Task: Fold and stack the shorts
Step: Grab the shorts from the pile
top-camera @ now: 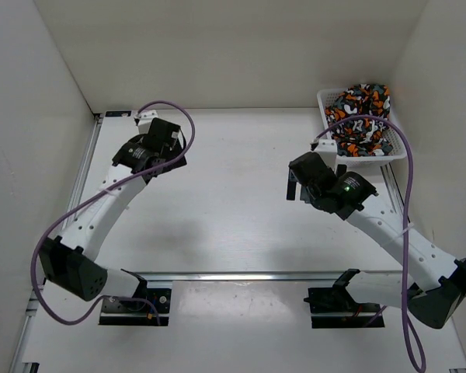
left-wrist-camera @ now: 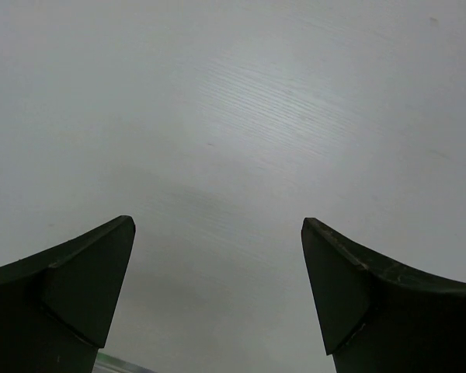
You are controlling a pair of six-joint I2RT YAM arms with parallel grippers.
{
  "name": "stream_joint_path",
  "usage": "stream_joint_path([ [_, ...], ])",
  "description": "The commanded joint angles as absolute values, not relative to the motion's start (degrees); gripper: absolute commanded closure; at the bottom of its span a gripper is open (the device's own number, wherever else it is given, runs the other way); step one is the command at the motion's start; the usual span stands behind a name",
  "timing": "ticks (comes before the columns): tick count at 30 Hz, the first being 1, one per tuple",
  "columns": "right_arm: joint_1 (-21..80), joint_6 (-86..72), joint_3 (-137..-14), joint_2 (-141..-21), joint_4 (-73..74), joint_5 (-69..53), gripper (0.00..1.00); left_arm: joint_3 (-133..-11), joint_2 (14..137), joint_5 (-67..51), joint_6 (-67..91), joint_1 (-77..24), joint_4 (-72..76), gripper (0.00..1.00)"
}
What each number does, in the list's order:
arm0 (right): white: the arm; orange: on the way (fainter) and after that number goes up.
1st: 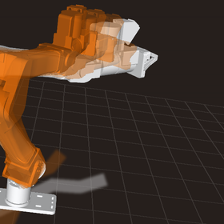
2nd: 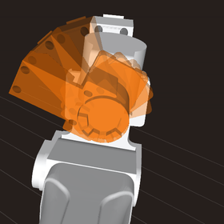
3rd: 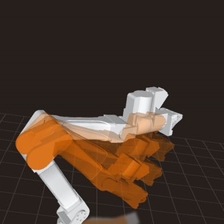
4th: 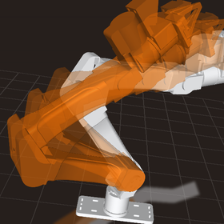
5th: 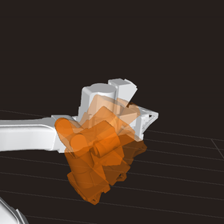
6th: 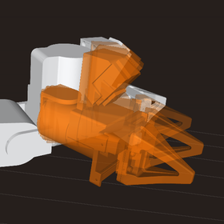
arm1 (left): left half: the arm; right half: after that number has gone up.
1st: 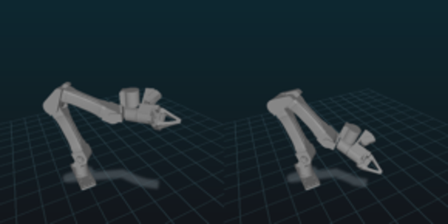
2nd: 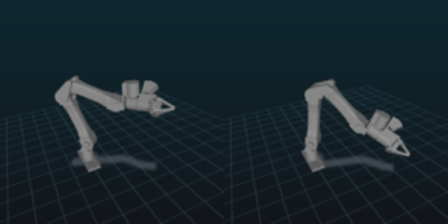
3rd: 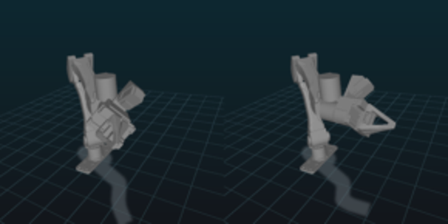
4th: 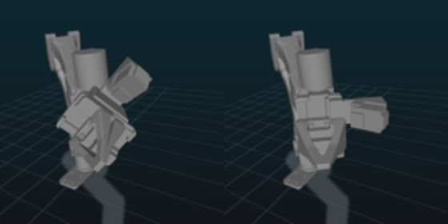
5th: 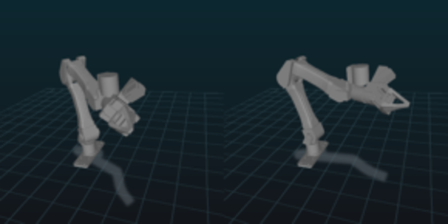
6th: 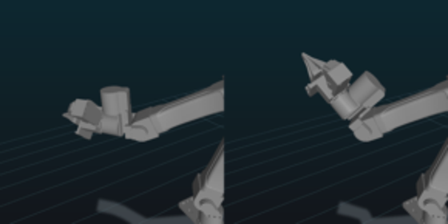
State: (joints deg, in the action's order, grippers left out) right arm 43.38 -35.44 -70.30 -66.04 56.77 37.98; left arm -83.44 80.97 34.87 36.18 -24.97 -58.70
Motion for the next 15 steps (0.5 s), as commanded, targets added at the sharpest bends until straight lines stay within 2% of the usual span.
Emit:
stream_joint_path([
  [1, 42.8, -33.5, -69.6, -65.9, 53.1, 40.7, 0.01, -79.4, 73.1, 20.4, 29.4, -26.6, -48.0, 0.0],
  [5, 37.5, -28.3, -72.7, -68.0, 49.7, 37.8, 0.01, -81.4, 72.2, 13.5, 25.1, -26.6, -46.2, 0.0],
  [8, 27.8, -23.5, -78.1, -72.3, 48.1, 31.3, 0.01, -83.5, 72.3, 11.0, 23.4, -27.2, -46.2, 0.0],
  [12, 9.5, -22.2, -89.0, -84.2, 48.1, 18.9, 0.01, -85.8, 70.8, 10.5, 22.2, -27.2, -46.2, 0.0],
  [13, 7.3, -22.2, -93.6, -86.4, 48.1, 14.0, 0.01, -85.8, 70.8, 10.5, 22.2, -27.2, -46.2, 0.0],
  [15, 2.8, -23.0, -98.4, -93.3, 48.1, 13.0, 0.01, -86.5, 69.6, 10.5, 21.7, -27.2, -46.2, 0.0],
])
